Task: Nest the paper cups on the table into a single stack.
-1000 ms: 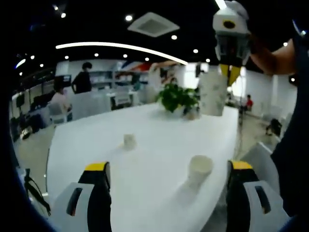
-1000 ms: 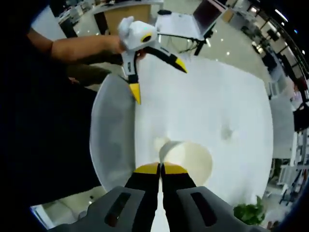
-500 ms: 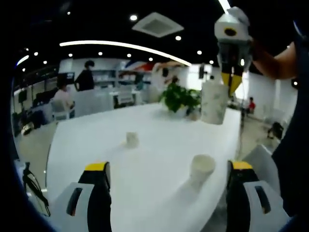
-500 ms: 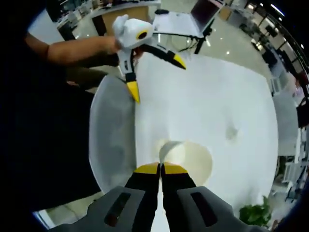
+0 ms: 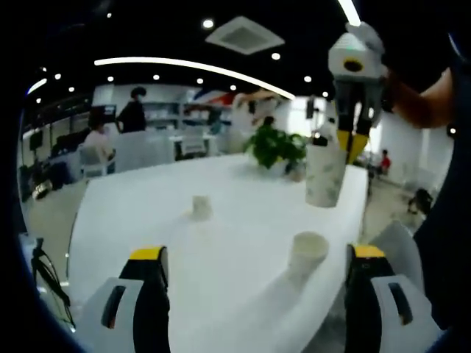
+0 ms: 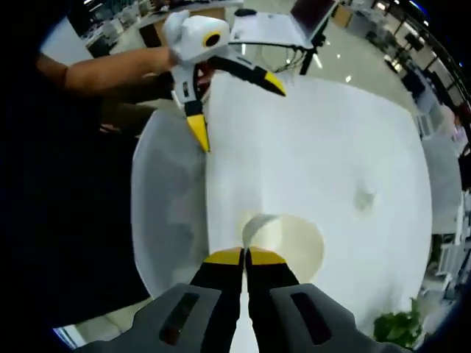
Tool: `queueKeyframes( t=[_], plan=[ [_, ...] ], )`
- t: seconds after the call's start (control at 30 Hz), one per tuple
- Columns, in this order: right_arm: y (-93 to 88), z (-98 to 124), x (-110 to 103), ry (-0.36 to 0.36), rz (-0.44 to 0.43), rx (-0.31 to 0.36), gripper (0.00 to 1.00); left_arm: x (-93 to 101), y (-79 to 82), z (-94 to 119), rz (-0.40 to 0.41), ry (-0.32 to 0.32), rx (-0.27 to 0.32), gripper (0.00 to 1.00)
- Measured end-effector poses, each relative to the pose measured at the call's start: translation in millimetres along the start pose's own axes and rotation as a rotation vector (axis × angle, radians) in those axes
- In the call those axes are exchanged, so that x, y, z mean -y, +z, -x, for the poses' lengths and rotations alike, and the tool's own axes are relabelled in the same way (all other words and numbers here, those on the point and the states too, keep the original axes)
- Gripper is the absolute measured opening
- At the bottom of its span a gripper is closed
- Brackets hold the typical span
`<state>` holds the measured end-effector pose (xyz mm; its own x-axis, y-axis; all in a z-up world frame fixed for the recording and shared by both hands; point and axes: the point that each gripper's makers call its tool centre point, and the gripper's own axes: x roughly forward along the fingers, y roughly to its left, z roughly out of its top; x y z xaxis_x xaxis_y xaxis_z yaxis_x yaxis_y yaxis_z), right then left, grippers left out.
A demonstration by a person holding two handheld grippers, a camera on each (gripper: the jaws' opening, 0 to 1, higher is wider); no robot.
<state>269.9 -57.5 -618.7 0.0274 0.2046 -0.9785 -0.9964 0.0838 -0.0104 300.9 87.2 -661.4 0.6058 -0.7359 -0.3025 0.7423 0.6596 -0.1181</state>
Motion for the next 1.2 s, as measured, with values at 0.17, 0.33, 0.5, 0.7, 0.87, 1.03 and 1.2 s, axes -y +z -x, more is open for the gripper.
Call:
queueKeyframes(
  t=[0.17,0.33,0.5,0.7,0.87,1.03,1.2],
  plan=[
    [-6.6,-11,-1,0.008,-0.02,-0.008,0.0,-1.2,-6.3,-2,-0.004,0.004,-0.012,0.99],
    [-8.0,-20,-4,0.016,-0.031,0.0,0.0,1.9,-5.4,-4,-0.001,0.003,-0.006,0.99],
    [-8.4,-28,-4,0.02,-0.046,0.003,0.0,1.5,-6.9,-4,0.002,0.009,-0.007,0.99],
    [-9.6,-39,-4,0.024,-0.06,0.002,0.0,3.1,-6.3,-5,0.009,0.007,-0.005,0.99],
    [-9.7,-47,-3,0.031,-0.076,0.007,0.0,5.0,-5.9,-6,0.008,0.002,-0.01,0.99],
    [-12.7,-58,-5,0.046,-0.087,0.001,0.0,5.0,-9.9,-6,0.004,-0.001,-0.023,0.99],
    [-14.6,-68,-6,0.059,-0.099,0.0,0.0,4.2,-9.4,-7,0.016,0.002,-0.019,0.99]
  ],
)
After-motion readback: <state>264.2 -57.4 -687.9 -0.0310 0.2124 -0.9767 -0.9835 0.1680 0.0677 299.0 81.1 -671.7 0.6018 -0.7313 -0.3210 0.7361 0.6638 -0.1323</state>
